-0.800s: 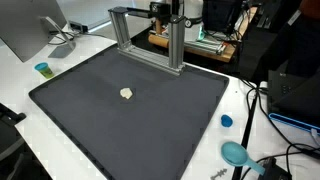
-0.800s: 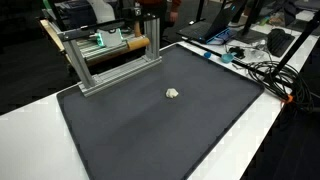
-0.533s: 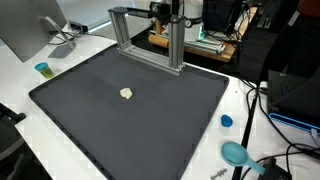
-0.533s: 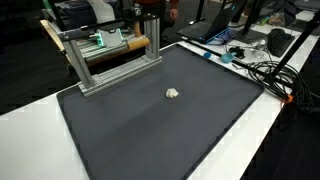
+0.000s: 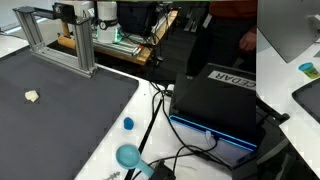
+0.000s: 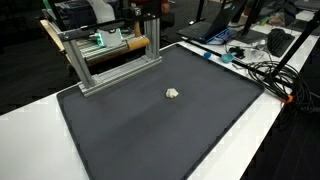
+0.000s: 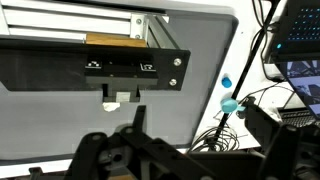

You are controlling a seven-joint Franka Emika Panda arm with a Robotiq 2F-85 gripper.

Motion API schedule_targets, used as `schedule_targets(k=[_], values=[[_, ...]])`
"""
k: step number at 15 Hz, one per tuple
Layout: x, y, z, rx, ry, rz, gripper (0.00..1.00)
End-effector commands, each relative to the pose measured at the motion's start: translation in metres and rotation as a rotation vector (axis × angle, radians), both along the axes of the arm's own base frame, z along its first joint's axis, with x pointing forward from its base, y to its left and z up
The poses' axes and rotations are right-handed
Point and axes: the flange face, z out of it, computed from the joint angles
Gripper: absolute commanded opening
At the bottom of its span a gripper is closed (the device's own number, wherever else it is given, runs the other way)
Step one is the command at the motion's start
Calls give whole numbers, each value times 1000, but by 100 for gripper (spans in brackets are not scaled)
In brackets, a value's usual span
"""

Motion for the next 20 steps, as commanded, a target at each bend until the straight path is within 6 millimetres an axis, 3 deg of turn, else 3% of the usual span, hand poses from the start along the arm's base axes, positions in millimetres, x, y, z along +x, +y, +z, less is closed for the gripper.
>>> schedule_targets(k=[1,4,8,12,13,14,16,20], values=[[0,0,1,0,1,0,100],[0,0,1,0,1,0,100],[21,0,-7,-69,-62,-97,100],[42,-17,-38,-113,28,-126,100],[42,-19,-44,-79,65,-115,100],[35,-13,-33,-88,17,-117,100],[41,-17,-45,-83,57,-121,100],[44,-19,-51,-110,54,-140,100]])
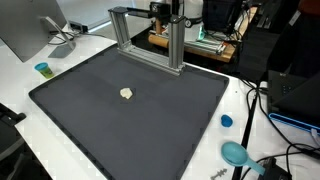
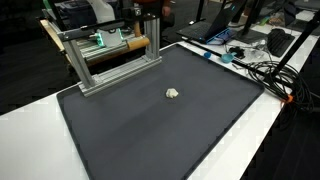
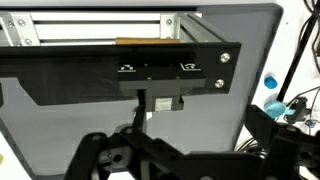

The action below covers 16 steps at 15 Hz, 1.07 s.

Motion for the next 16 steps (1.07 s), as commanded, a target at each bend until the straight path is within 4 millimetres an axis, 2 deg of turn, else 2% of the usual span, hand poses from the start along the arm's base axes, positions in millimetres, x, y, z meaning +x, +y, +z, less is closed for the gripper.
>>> schedule_targets(k=[1,4,6,9,16], values=[[2,-3,-4,-51,-6,-20,100],[5,-5,-11,-81,-2,-13,100],[3,-4,-5,-53,6,-5,100],[6,-5,-8,-52,9,-14,100],[21,-5,-21,-81,-25,-96,100]])
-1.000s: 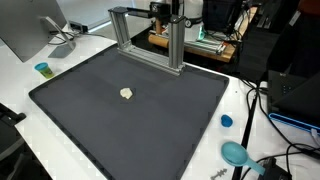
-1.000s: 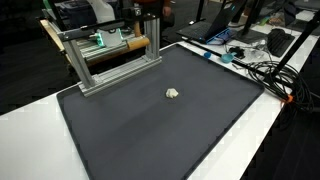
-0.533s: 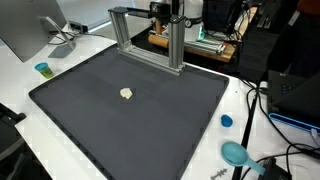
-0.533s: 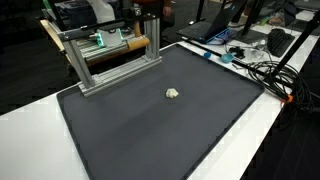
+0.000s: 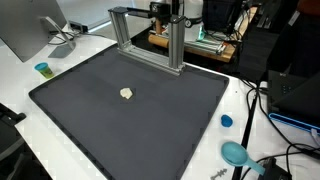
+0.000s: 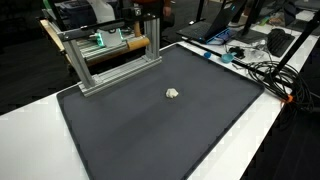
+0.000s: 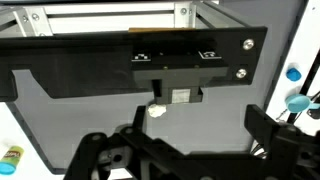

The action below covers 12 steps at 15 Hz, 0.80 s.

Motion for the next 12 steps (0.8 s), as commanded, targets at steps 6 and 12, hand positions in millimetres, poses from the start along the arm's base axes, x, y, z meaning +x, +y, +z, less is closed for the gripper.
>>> schedule_targets(k=[6,12], values=[[8,0,-18,-37,39,-63,100],[12,1,-24,-52,19,-94,100]])
